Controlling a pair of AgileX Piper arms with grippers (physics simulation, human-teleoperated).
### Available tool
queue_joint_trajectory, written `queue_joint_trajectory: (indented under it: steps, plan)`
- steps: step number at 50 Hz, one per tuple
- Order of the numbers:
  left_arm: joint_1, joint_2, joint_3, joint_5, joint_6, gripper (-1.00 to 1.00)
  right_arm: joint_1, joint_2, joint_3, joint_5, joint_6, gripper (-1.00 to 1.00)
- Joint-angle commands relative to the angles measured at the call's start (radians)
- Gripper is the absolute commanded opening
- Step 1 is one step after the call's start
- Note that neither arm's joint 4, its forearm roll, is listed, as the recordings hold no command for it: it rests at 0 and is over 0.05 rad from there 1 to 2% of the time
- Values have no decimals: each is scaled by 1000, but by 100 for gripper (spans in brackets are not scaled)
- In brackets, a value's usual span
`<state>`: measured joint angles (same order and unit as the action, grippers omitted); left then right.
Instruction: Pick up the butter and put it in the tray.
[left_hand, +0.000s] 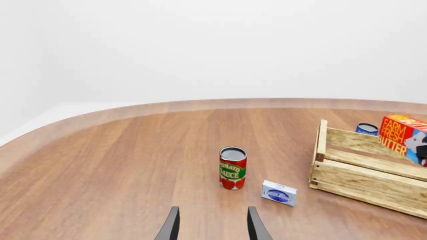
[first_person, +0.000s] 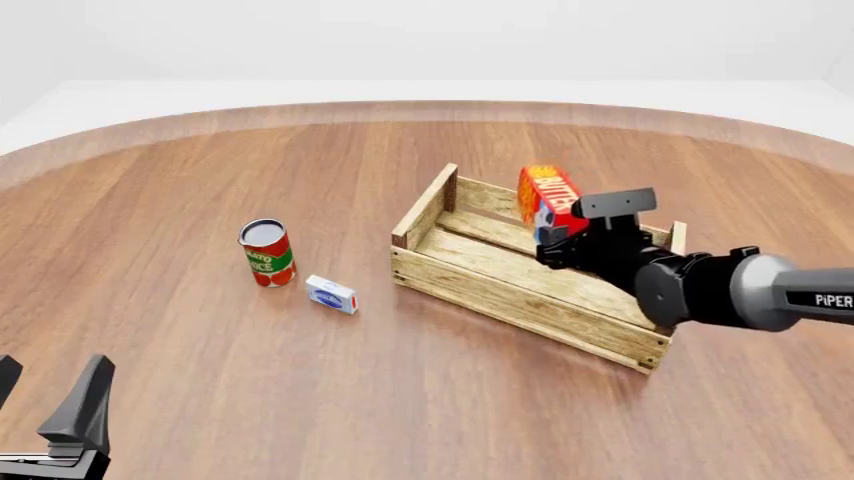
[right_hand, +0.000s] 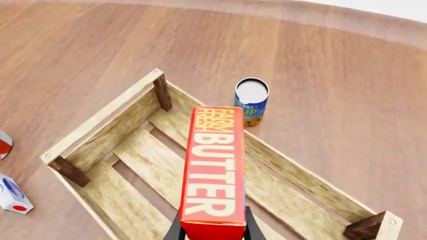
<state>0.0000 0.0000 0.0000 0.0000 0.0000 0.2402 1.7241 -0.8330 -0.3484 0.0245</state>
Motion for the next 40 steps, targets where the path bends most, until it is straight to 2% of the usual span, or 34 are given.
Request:
queue_joint_trajectory:
  steps: [1, 40]
  plan:
    - [0, 0, 0, 0, 0, 100, 5, 27, -28, -8, 21, -100]
    - [0, 0, 0, 0, 0, 100, -6, 92, -40, -13, 26, -100]
